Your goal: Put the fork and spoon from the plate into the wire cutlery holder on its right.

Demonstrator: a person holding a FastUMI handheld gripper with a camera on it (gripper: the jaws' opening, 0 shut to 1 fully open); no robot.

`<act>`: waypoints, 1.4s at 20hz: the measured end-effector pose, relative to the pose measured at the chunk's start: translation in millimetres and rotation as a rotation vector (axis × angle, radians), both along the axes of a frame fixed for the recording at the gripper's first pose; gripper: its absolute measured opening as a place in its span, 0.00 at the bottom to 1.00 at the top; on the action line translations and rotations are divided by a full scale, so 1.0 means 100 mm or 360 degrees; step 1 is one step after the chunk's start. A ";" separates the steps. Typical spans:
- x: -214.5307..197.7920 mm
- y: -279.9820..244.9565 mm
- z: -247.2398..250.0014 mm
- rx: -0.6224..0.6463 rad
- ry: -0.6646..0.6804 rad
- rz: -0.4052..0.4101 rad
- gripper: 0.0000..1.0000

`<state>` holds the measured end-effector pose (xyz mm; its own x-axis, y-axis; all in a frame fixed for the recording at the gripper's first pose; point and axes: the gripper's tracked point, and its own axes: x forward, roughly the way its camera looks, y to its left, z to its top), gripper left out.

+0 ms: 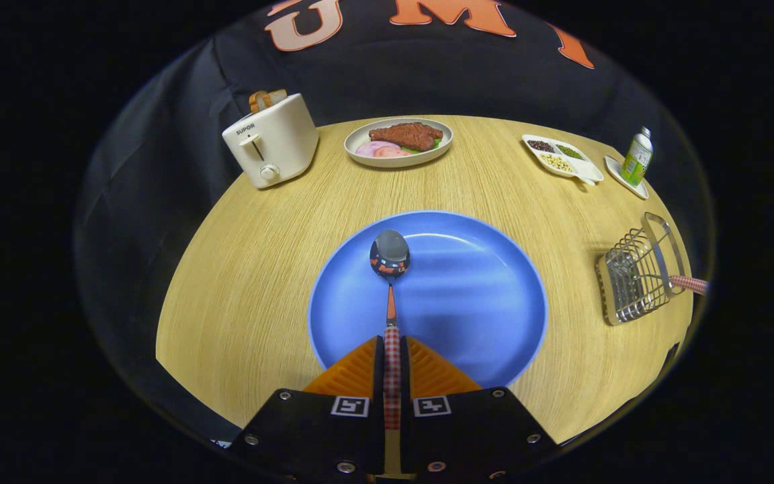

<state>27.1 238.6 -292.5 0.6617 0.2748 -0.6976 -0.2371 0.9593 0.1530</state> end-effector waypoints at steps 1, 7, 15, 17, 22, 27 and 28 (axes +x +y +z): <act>0.00 -0.06 0.06 0.0016 0.0012 -0.0004 0.10; 0.00 -0.51 0.53 0.0026 -0.0007 0.0004 0.10; 0.03 -1.46 1.05 -0.0165 -0.0026 0.0005 0.09; 0.00 -1.70 1.09 -0.0227 0.0015 0.0020 0.09; -0.08 -2.20 1.13 -0.0340 0.0158 0.0014 0.10; -0.19 -2.57 1.16 -0.0436 0.0337 0.0063 0.10; -0.20 -2.64 1.17 -0.0450 0.0379 0.0073 0.10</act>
